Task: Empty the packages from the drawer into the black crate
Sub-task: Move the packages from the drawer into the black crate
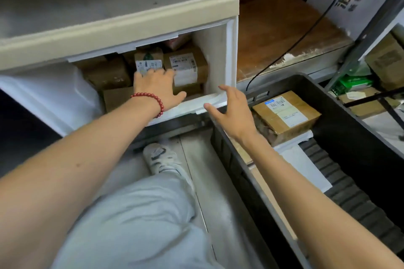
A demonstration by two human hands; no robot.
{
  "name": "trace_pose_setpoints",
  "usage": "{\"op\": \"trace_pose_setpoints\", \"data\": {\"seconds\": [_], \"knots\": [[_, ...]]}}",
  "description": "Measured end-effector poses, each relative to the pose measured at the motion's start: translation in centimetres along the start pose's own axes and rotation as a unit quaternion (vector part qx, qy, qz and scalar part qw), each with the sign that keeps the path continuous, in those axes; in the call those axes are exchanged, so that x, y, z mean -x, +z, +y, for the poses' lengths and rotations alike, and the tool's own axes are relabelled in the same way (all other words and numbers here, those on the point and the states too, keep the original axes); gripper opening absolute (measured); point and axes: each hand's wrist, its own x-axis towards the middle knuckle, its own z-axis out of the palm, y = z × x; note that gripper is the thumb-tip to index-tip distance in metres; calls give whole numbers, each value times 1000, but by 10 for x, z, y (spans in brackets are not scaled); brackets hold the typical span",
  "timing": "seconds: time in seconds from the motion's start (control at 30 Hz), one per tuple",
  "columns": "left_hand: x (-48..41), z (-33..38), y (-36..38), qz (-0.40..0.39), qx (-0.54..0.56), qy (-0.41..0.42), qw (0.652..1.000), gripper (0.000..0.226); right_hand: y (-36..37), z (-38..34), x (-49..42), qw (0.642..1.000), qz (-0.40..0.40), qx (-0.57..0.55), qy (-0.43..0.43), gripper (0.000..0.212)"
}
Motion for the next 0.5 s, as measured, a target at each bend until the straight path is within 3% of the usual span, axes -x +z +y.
{"op": "trace_pose_setpoints", "data": {"seconds": [0.27, 0.4, 0.5], "knots": [[-32, -70, 60, 4, 115, -104, 988, 84, 41, -35, -89, 993, -94, 31, -66, 73], [-67, -93, 90, 1, 289, -187, 939, 85, 75, -46, -129, 985, -148, 54, -73, 81], [-86, -97, 100, 32, 370, -187, 909, 79, 92, -55, -147, 984, -147, 55, -81, 78]]}}
